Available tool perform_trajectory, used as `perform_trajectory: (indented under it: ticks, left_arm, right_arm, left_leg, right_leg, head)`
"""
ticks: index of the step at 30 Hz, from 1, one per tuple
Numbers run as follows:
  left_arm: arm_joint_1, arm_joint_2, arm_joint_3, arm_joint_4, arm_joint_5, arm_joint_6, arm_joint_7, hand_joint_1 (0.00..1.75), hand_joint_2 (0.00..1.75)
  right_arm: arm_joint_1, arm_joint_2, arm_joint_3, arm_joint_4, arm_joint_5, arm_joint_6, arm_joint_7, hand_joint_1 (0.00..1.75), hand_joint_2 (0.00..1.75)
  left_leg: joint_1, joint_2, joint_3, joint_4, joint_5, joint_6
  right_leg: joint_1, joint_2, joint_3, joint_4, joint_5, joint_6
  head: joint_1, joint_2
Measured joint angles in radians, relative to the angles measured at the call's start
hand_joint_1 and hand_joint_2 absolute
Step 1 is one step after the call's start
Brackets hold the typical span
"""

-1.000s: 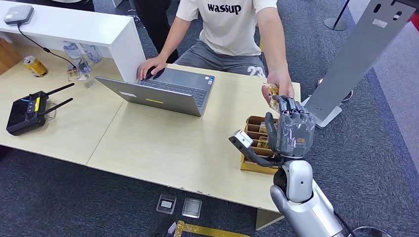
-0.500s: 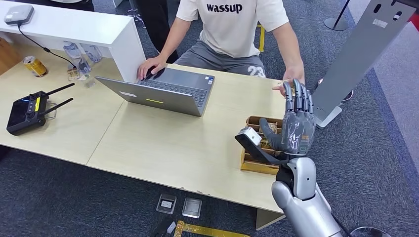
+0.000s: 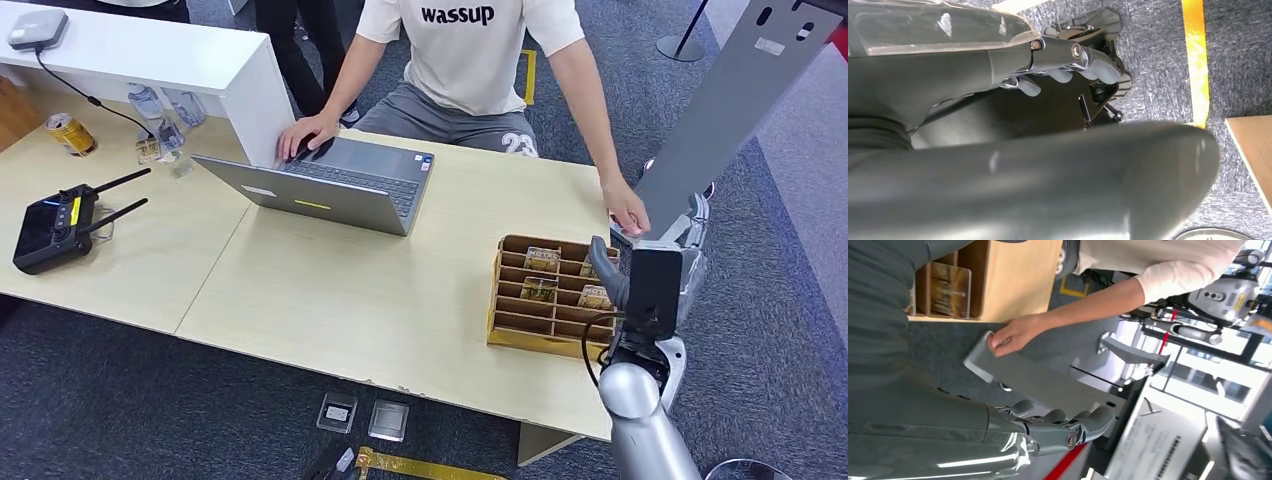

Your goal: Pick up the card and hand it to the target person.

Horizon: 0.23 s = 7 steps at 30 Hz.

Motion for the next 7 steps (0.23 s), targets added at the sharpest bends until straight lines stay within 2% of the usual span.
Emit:
perform_trajectory:
  ticks: [7]
  left_arm:
    - [0.001,0.002,0.003,0.000,0.009,0.000,-0.002,0.00,0.00]
  right_arm:
    - [0.079,-0.077,0.015,-0.151,-0.225,0.063,0.042,0.00,1.75]
  left_leg:
    - [0.000,0.000,0.000,0.000,0.000,0.000]
  right_leg:
    - [0.000,0.000,0.000,0.000,0.000,0.000]
  head:
    - [0.000,0.000]
